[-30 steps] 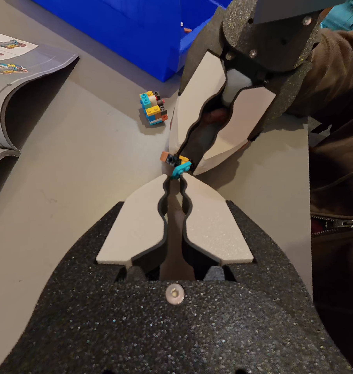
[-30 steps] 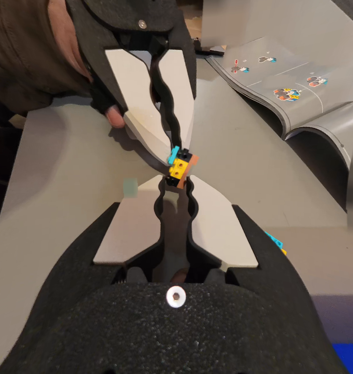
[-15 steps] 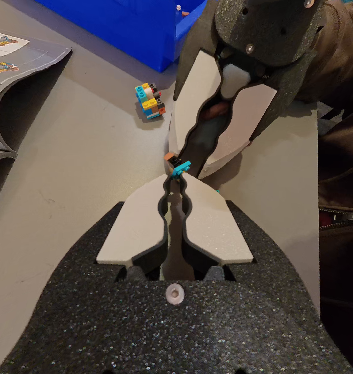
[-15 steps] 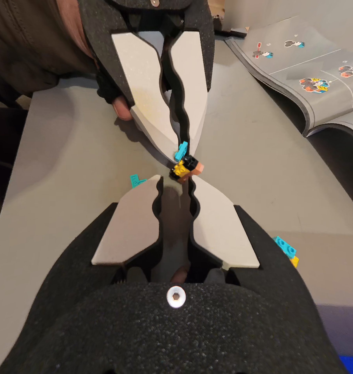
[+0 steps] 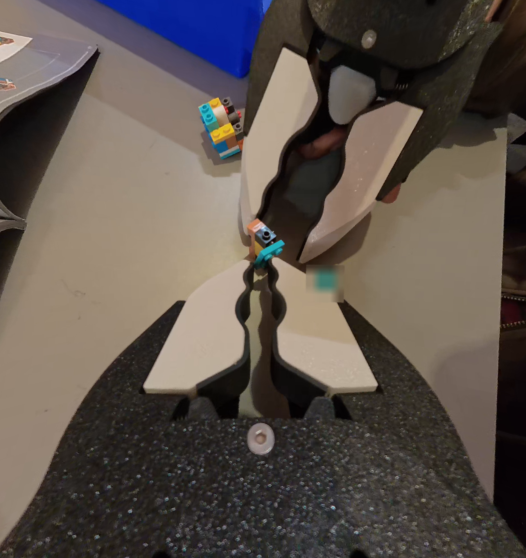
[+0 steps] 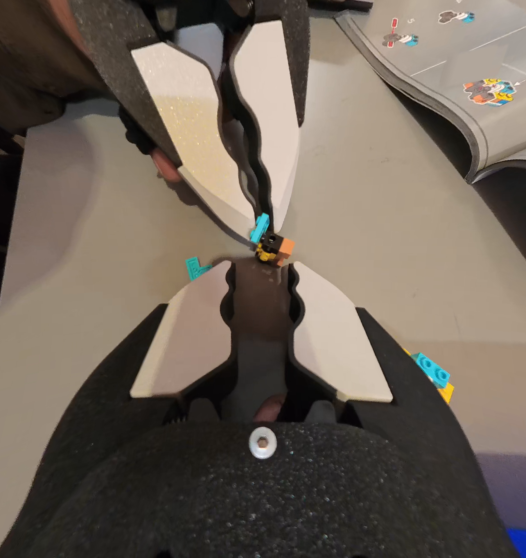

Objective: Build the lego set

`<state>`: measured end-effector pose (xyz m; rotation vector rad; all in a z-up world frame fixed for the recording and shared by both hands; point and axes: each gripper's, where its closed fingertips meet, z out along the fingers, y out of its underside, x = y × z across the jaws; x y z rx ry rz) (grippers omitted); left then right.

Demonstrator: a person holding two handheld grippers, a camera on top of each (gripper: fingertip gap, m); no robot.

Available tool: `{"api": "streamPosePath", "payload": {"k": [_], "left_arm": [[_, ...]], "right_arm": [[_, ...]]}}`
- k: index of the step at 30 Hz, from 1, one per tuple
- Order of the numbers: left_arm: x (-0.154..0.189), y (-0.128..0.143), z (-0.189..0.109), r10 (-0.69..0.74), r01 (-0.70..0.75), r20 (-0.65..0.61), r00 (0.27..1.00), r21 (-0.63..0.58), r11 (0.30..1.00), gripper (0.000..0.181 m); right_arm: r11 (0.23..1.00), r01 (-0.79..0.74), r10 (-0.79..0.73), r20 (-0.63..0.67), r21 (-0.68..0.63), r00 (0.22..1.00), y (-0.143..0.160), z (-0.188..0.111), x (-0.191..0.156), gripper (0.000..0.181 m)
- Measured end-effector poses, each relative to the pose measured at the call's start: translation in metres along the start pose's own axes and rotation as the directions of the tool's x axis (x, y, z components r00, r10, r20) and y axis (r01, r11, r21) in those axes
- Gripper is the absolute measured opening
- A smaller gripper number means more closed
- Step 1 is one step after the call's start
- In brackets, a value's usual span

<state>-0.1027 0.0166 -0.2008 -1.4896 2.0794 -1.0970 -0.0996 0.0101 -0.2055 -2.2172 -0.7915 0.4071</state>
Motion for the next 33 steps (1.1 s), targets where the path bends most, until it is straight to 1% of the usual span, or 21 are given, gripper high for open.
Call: {"api": "streamPosePath", "payload": {"k": [6,13,15,18,24,27,33], "left_arm": [[-0.002,0.004,-0.001,0.037,-0.037,0.021,0.999,-0.022,0.999,0.008],[-0.004,0.005,-0.004,0.085,-0.083,0.047,0.995,-0.036,0.996,0.008],[-0.005,0.006,-0.004,0.091,-0.089,0.053,0.994,-0.046,0.995,0.008],[-0.007,0.007,-0.004,0.112,-0.108,0.07,0.991,-0.059,0.992,0.008],[-0.01,0.001,-0.012,0.164,-0.157,0.114,0.98,-0.066,0.985,0.008],[-0.011,0.0,-0.014,0.171,-0.163,0.122,0.978,-0.07,0.984,0.008],[-0.012,0.002,-0.016,0.186,-0.176,0.135,0.973,-0.086,0.981,0.008]], "right_arm": [[0.999,-0.041,0.041,0.019,0.008,0.999,-0.003,0.002,-0.002,0.034],[0.999,-0.037,0.036,-0.026,-0.016,0.999,-0.004,0.008,0.005,0.025],[0.999,-0.038,0.037,-0.019,-0.018,0.999,-0.005,0.01,0.005,0.025],[0.999,-0.035,0.035,0.002,-0.014,0.999,-0.008,0.012,0.005,0.02],[0.994,-0.113,0.113,0.123,-0.01,0.986,-0.013,0.012,0.003,0.019],[0.994,-0.108,0.11,0.164,-0.018,0.98,-0.013,0.013,0.001,0.02],[0.999,-0.022,0.027,0.108,-0.04,0.994,-0.009,0.016,-0.001,0.031]]}}
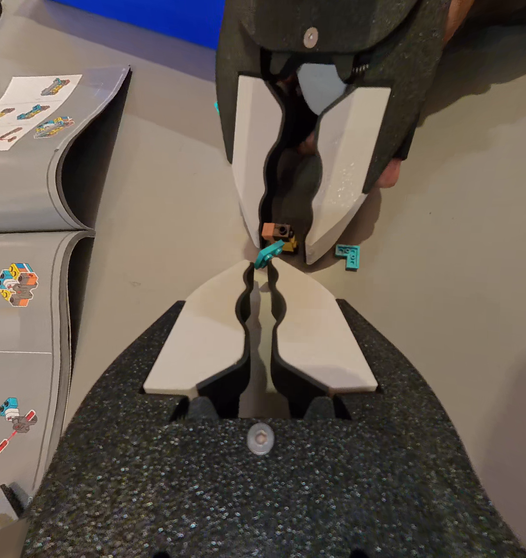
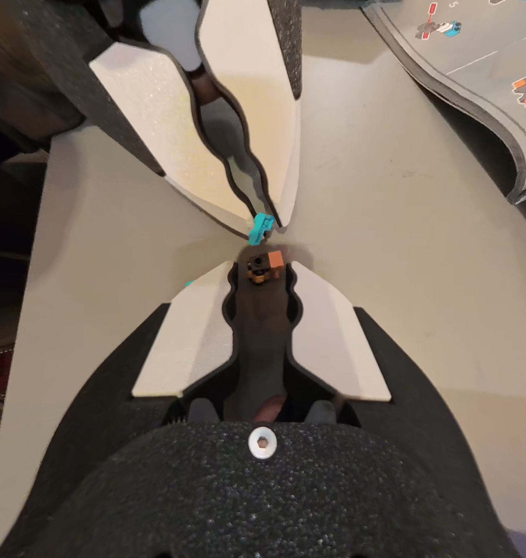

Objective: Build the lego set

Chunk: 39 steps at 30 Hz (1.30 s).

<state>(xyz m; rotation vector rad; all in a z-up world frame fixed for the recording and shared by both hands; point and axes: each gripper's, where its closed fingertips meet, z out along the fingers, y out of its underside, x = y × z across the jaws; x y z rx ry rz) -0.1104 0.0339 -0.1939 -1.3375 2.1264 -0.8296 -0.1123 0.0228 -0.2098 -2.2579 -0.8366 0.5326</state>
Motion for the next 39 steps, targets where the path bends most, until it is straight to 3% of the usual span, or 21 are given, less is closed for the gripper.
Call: {"api": "streamPosePath", "payload": {"k": [5,12,22,39], "left_arm": [[0.001,0.0,-0.002,0.011,-0.011,0.001,1.0,0.0,1.0,0.008],[0.004,0.001,-0.004,0.057,-0.056,0.003,0.998,-0.048,0.997,0.008],[0.006,0.005,-0.002,0.141,-0.131,0.05,0.989,-0.157,0.979,0.008],[0.004,0.004,0.004,0.272,-0.23,0.144,0.951,-0.257,0.939,0.008]], "right_arm": [[0.999,0.05,-0.05,-0.033,-0.009,0.998,0.006,-0.003,-0.002,0.034],[0.999,0.044,-0.043,-0.081,0.0,0.996,0.003,-0.001,0.008,0.019],[0.999,-0.003,0.005,-0.055,0.034,0.998,-0.005,-0.001,0.006,0.019],[0.999,-0.029,0.028,-0.032,-0.029,0.999,0.004,0.0,-0.005,0.02]]}}
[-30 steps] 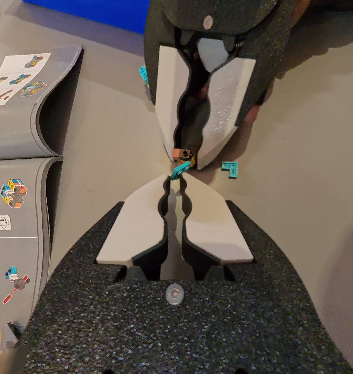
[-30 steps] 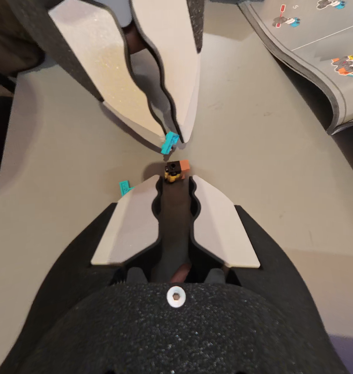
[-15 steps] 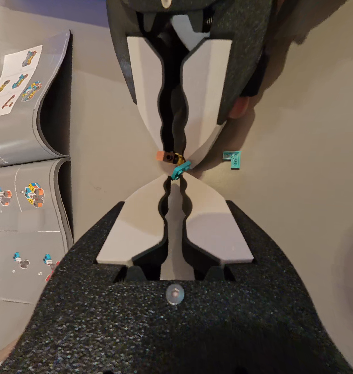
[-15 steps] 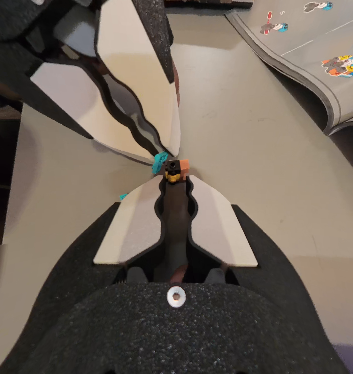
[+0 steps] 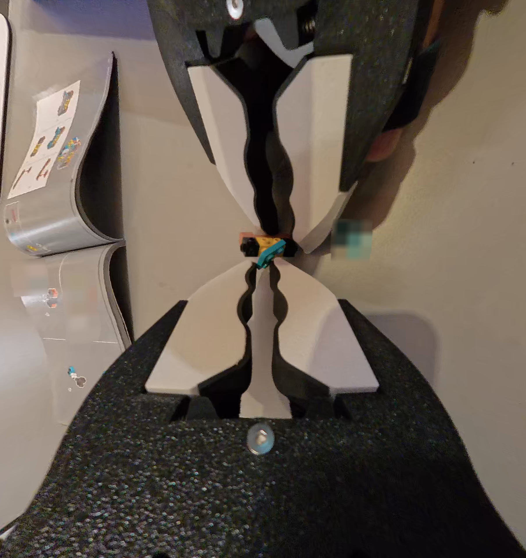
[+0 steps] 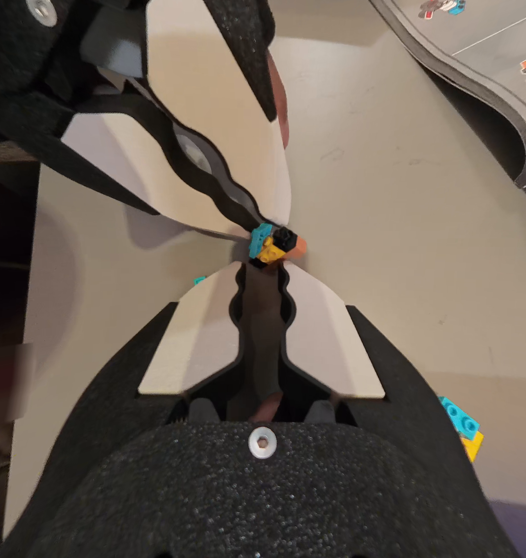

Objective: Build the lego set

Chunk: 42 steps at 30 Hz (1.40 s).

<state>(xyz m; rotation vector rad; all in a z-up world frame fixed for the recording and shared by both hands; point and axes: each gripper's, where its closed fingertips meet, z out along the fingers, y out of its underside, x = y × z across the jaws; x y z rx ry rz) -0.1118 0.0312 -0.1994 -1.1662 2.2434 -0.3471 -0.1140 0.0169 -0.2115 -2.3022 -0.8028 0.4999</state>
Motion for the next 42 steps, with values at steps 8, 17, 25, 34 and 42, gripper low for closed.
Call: {"api": "streamPosePath", "payload": {"k": [8,17,25,34,42], "left_arm": [[0.004,0.002,0.003,-0.038,0.04,-0.069,0.997,0.021,0.999,0.008],[0.011,0.0,0.004,-0.03,0.044,-0.185,0.982,0.071,0.996,0.008],[0.019,-0.005,0.009,-0.062,0.096,-0.291,0.955,0.105,0.99,0.008],[0.022,-0.007,0.012,-0.08,0.13,-0.329,0.941,0.134,0.982,0.008],[0.026,-0.018,0.007,-0.066,0.145,-0.367,0.928,0.19,0.971,0.008]], "right_arm": [[1.0,-0.02,0.019,0.011,0.011,1.0,-0.001,0.001,0.001,0.02],[1.0,-0.003,0.004,0.055,-0.017,0.998,0.004,-0.003,-0.005,0.02],[0.997,0.022,-0.017,0.074,-0.068,0.997,0.011,-0.009,-0.008,0.021],[0.996,0.039,-0.035,0.043,-0.08,0.998,0.012,-0.01,-0.005,0.024],[0.997,0.028,-0.02,0.113,-0.067,0.993,0.014,-0.013,-0.011,0.026]]}}
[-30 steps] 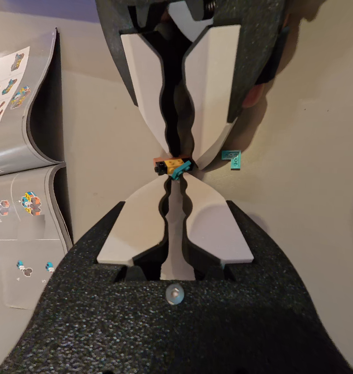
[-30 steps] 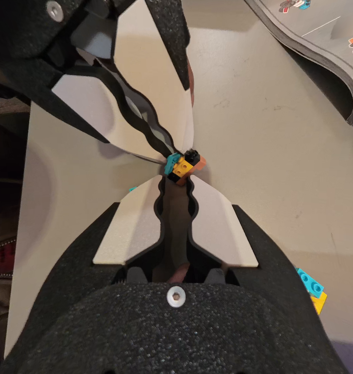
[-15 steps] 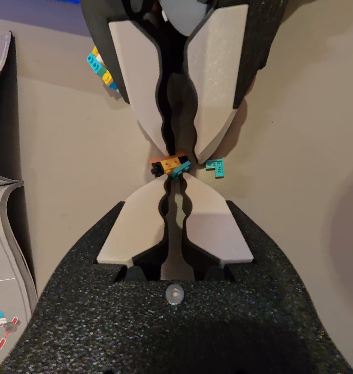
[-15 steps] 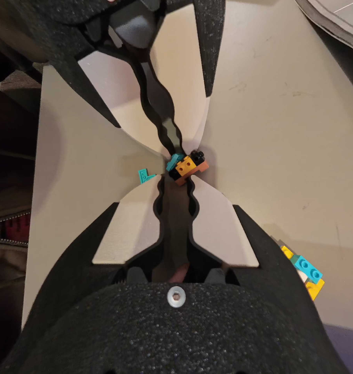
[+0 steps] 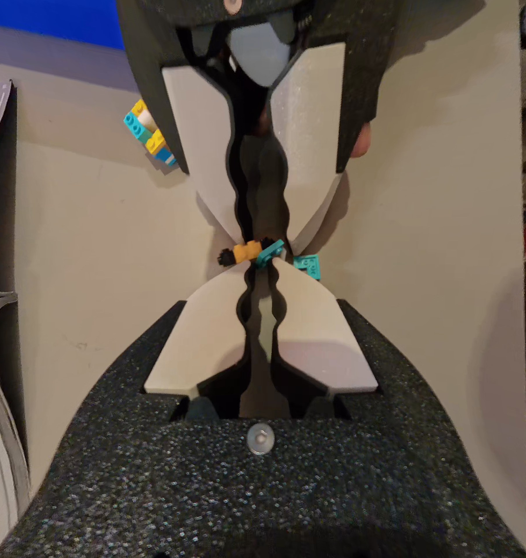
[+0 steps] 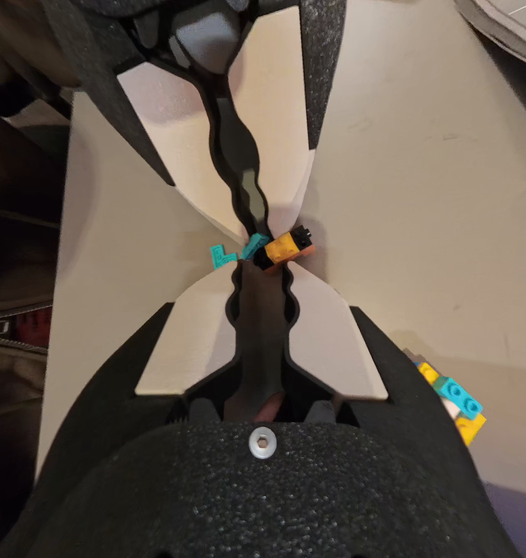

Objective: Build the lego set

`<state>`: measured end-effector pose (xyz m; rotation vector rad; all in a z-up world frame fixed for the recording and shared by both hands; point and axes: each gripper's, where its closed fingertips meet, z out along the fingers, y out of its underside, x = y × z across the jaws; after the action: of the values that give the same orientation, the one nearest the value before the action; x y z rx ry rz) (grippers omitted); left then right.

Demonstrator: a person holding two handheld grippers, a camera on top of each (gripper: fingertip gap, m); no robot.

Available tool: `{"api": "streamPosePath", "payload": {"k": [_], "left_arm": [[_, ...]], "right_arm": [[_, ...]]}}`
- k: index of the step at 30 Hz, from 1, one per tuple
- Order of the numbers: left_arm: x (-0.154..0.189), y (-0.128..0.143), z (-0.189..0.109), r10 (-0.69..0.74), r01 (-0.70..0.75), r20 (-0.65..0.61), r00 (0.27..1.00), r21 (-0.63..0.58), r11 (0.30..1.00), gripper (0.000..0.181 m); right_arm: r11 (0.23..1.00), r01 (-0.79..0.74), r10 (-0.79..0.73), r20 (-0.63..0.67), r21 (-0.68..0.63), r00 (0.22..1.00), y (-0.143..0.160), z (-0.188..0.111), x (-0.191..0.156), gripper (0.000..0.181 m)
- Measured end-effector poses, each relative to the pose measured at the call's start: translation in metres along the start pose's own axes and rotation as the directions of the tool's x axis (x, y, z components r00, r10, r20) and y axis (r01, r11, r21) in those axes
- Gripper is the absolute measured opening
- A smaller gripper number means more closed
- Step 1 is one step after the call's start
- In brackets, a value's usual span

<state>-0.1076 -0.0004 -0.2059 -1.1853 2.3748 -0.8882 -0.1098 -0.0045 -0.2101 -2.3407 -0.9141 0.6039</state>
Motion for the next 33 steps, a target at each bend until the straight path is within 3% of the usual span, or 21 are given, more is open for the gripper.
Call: {"api": "streamPosePath", "payload": {"k": [4,20,33], "left_arm": [[0.005,-0.002,0.001,-0.01,0.01,-0.026,1.0,0.004,1.0,0.008],[0.009,-0.003,-0.001,-0.121,0.123,-0.091,0.989,0.025,0.992,0.008],[0.001,-0.003,-0.009,-0.222,0.22,-0.033,0.975,-0.053,0.974,0.008]], "right_arm": [[0.999,-0.035,0.034,0.067,0.016,0.997,0.002,-0.001,-0.007,0.023],[0.996,-0.022,0.019,0.04,0.083,0.999,-0.002,-0.004,-0.008,0.018],[1.0,0.02,-0.02,-0.024,0.001,1.0,0.004,0.001,-0.006,0.018]]}}
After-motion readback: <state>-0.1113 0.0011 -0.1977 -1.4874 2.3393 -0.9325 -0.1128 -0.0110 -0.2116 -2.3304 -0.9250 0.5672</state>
